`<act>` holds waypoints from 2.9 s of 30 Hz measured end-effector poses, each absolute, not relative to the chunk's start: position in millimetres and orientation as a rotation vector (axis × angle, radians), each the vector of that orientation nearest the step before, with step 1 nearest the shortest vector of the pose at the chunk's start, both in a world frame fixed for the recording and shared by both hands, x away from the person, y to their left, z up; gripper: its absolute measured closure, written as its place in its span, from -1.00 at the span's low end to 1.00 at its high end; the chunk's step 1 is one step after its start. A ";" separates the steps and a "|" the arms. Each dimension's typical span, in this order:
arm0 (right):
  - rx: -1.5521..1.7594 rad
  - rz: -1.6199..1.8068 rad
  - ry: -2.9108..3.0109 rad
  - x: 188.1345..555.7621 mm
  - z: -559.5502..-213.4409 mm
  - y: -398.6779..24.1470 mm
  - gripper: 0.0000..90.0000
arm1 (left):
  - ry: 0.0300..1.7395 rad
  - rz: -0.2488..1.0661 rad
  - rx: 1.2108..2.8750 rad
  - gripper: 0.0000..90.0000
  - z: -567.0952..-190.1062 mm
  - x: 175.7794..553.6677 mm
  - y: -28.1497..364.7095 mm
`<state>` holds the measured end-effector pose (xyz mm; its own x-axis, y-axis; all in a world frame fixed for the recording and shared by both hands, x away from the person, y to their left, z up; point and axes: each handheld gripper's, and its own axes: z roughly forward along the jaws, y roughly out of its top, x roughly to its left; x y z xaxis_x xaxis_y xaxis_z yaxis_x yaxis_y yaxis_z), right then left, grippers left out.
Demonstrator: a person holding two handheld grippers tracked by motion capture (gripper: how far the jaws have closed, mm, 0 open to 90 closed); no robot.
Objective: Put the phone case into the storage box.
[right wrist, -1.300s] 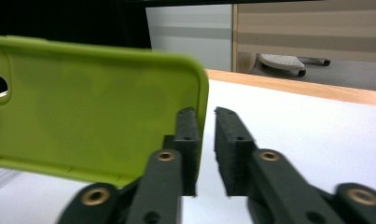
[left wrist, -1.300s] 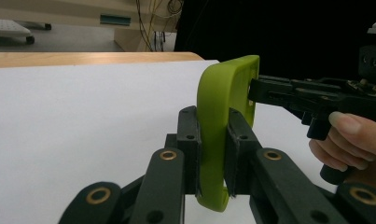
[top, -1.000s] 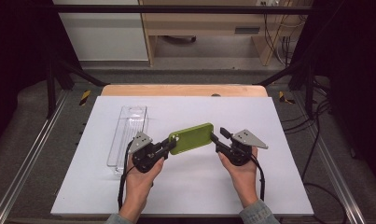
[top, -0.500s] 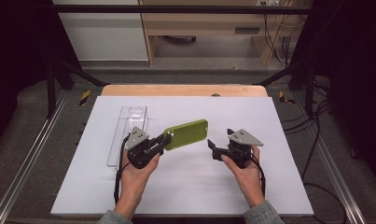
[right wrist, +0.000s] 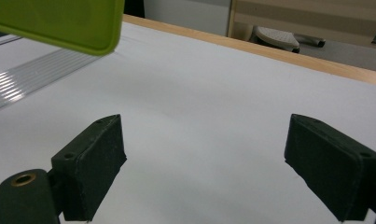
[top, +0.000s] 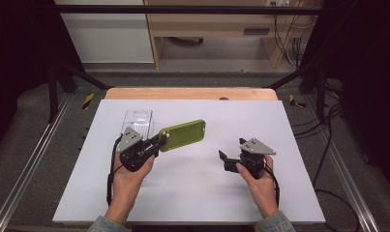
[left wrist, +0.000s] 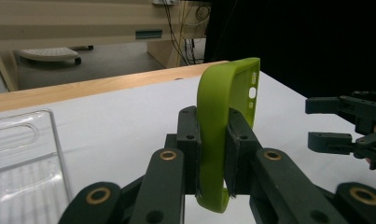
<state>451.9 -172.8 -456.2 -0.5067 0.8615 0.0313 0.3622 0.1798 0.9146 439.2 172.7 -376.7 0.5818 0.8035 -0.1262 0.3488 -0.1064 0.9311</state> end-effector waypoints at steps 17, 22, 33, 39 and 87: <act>1.104 1.286 1.880 433.0 -462.4 -210.2 -0.77 | 0.941 0.631 1.735 0.74 -347.3 451.0 205.7; 1.112 1.287 1.876 428.1 -464.0 -216.1 -0.77 | 0.943 0.650 1.741 0.74 -342.6 452.0 213.2; 1.094 1.334 1.875 420.5 -469.9 -223.5 -0.88 | 0.953 0.696 1.747 0.74 -331.0 454.2 230.1; 1.098 1.330 1.858 418.3 -469.7 -226.4 -0.88 | 0.966 0.719 1.753 0.74 -328.1 455.9 239.1; 1.079 1.387 1.880 417.4 -474.0 -229.0 -0.90 | 0.989 0.863 1.800 0.74 -301.8 456.9 287.8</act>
